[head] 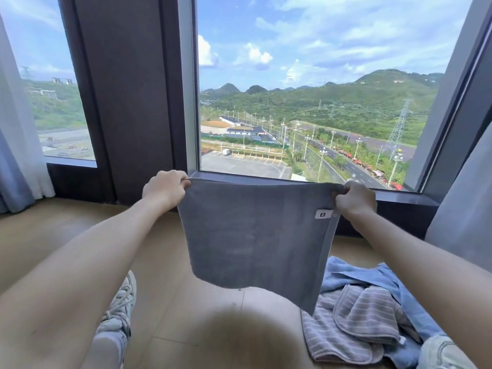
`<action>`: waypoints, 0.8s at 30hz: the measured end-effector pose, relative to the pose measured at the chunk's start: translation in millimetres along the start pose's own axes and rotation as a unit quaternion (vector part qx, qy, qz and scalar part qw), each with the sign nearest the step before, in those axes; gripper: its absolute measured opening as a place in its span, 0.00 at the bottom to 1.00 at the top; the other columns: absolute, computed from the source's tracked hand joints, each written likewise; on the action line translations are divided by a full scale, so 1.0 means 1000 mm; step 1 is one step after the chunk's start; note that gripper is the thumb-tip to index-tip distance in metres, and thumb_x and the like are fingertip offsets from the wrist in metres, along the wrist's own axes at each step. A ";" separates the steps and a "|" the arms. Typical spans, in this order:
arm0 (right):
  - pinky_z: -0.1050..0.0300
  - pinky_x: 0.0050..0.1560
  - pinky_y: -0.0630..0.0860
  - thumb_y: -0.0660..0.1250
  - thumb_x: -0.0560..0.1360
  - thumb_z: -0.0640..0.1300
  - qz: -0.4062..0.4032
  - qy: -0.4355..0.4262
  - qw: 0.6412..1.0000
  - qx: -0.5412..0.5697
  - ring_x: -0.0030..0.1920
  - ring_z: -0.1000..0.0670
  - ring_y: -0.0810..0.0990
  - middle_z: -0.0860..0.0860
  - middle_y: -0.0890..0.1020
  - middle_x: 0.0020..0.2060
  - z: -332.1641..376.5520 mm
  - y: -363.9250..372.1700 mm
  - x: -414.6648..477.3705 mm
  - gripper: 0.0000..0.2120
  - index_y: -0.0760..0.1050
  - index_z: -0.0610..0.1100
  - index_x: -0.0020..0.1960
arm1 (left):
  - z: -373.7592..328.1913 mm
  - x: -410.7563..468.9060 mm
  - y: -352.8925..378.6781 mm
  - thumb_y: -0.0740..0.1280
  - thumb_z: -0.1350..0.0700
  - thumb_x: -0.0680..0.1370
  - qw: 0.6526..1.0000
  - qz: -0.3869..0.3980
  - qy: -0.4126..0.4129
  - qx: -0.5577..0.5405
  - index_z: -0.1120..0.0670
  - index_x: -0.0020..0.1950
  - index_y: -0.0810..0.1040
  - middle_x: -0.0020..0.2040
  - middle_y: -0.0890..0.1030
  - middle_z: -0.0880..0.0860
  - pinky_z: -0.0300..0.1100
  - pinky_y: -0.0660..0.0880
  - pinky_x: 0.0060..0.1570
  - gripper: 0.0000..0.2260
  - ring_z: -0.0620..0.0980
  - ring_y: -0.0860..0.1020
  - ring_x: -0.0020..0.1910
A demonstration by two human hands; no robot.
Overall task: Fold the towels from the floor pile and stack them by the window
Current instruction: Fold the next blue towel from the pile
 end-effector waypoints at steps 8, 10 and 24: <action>0.57 0.40 0.66 0.61 0.77 0.47 -0.001 -0.011 1.000 0.017 0.44 0.44 0.73 0.44 0.76 0.44 0.003 0.000 -0.003 0.10 0.74 0.41 0.53 | -0.001 -0.005 0.000 0.55 0.53 0.81 0.996 0.027 -0.064 -0.051 0.57 0.42 0.75 0.43 0.76 0.57 0.44 0.68 0.42 0.14 0.60 0.74 0.45; 0.57 0.37 0.65 0.61 0.77 0.50 -0.001 -0.011 1.000 0.022 0.42 0.45 0.73 0.45 0.77 0.42 0.004 0.001 -0.008 0.12 0.75 0.41 0.50 | -0.009 -0.004 0.000 0.56 0.54 0.80 0.984 0.031 -0.107 -0.141 0.57 0.31 0.66 0.33 0.71 0.55 0.41 0.65 0.32 0.18 0.56 0.70 0.34; 0.52 0.47 0.81 0.67 0.75 0.46 0.166 -0.025 0.948 0.271 0.43 0.46 0.82 0.43 0.81 0.44 0.057 0.044 -0.052 0.08 0.75 0.44 0.40 | -0.115 -0.046 0.026 0.58 0.53 0.82 0.822 0.258 -0.127 -0.491 0.59 0.44 0.73 0.38 0.76 0.55 0.43 0.76 0.39 0.12 0.50 0.76 0.36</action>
Point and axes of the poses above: each hand's wrist, its own x-axis towards the middle knuckle, its own y-axis out of the palm, z = x × y, the point moved 1 cm from there along x, towards the middle knuckle
